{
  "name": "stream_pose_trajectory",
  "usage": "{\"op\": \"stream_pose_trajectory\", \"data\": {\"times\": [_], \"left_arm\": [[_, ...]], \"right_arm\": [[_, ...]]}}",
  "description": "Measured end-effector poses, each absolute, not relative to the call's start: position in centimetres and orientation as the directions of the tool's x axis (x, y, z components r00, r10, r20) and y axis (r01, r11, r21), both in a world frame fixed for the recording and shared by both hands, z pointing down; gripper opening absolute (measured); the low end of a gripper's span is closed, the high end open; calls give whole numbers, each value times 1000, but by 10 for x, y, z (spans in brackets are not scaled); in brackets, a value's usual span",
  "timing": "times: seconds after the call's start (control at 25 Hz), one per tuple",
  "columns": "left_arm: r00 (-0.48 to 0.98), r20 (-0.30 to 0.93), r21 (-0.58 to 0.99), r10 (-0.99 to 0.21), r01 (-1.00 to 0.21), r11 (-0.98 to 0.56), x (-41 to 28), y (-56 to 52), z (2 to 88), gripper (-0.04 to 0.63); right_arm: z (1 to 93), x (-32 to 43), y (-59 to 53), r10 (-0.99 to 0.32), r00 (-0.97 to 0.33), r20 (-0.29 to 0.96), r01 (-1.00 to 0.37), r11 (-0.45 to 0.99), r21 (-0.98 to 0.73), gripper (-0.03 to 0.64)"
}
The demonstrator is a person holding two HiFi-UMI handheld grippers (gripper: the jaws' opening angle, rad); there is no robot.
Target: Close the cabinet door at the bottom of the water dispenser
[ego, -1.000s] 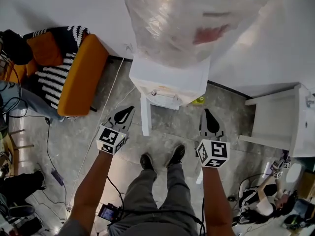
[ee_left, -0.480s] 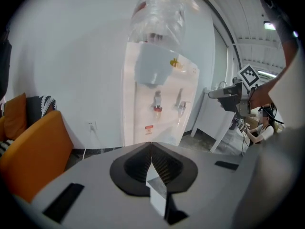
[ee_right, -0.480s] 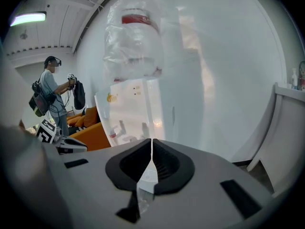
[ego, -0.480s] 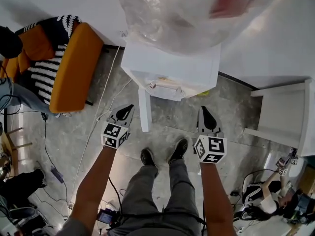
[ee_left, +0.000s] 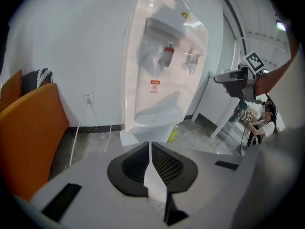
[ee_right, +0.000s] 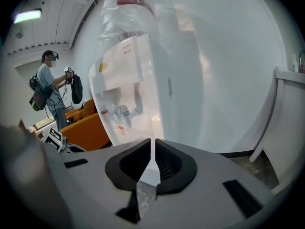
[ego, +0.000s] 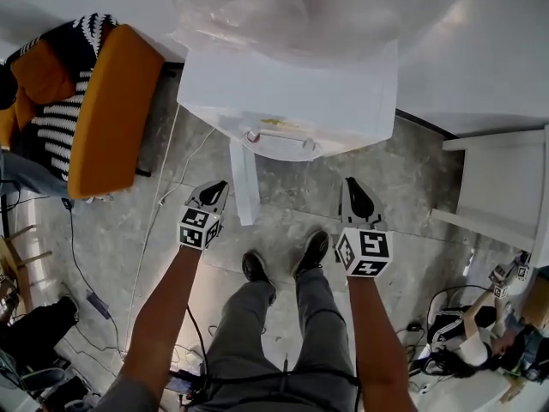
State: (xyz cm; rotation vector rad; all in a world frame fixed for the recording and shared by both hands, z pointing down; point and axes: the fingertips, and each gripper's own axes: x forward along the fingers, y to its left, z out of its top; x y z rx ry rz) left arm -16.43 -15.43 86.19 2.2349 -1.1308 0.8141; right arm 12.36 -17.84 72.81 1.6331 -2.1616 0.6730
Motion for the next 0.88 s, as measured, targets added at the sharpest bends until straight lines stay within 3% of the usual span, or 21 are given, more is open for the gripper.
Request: {"op": "stream_pose_trajectory", "data": {"times": [0.24,0.4,0.64,0.88], "left_arm": [[446,758,177,-476,-843,-508,-169,-143,915,19],[421,784,199,-456,-867,-458,-175,-138,941,71],[381,814,197,-439,-891,-410,-180,-133,968,68],[354,821,188,-449,-909,-372,-177,-133,977,23]], "right_arm": [[758,124,-176,-780,-279,559,-960,222,-170,34],[769,129,-171,-775,-278,568,-961,223,-165,34],[786,139,-163,-765,-267,586,-964,222,-150,34],[796,148,-158,-758,-260,598,-965,213,-151,34]]}}
